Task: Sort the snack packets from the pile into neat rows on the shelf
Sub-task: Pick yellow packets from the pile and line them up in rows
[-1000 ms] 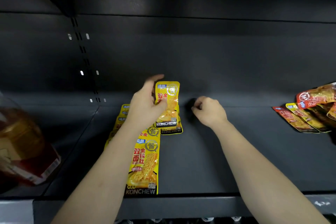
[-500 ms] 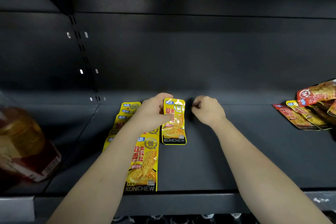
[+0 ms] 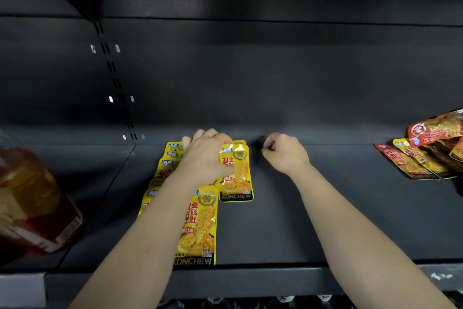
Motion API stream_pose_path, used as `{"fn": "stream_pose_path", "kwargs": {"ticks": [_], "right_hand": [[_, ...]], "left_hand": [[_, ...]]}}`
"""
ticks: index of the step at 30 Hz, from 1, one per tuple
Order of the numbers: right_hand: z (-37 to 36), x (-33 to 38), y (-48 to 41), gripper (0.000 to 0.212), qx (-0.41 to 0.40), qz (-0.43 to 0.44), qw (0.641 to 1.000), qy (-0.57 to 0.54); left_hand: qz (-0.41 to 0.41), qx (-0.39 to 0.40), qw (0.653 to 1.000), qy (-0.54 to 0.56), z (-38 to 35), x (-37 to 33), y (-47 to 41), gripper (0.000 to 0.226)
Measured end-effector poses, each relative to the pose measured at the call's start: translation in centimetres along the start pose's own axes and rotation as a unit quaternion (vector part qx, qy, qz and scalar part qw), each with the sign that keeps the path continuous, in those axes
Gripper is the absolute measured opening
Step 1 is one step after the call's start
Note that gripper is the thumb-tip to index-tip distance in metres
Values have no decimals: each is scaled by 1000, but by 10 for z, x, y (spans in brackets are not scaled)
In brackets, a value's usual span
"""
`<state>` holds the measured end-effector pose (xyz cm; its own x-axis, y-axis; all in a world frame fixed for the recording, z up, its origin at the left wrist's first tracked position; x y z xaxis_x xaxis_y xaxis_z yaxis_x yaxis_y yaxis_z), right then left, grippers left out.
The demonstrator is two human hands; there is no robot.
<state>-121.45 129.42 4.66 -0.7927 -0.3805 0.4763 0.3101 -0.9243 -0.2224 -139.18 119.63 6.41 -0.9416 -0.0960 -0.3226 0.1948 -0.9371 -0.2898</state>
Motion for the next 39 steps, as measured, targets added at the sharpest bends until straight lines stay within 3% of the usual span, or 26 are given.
{"fn": "stream_pose_path", "kwargs": {"ticks": [4, 11, 18, 25, 32, 39], "right_hand": [[-1, 0, 0, 7, 1, 0, 1000, 2], [-2, 0, 1, 7, 5, -3, 1000, 6], [1, 3, 6, 6, 12, -1, 1000, -8], [26, -11, 13, 3, 62, 38, 997, -16], [71, -61, 25, 15, 60, 78, 994, 37], [117, -129, 35, 15, 23, 111, 993, 45]], "left_hand": [[-10, 1, 1000, -12, 0, -1, -1, 70], [-16, 2, 1000, -22, -1, -2, 0, 68], [-29, -23, 999, -22, -2, -2, 0, 56], [-49, -108, 992, -44, 5, -11, -2, 32], [-79, -120, 983, -116, 4, -59, -13, 23], [-82, -86, 989, -92, -32, -161, -24, 28]]}}
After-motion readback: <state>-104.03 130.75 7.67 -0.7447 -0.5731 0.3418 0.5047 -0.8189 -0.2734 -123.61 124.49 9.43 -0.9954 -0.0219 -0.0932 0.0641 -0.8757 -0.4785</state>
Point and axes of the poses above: each hand's wrist, its own y-axis away from the middle knuckle, its own z-axis out of the back of the hand, x = y × z, the point moved 1 cm from there along -y, towards the middle knuckle, and after that the axes turned 6 degrees about z, right-handed, at the moved point
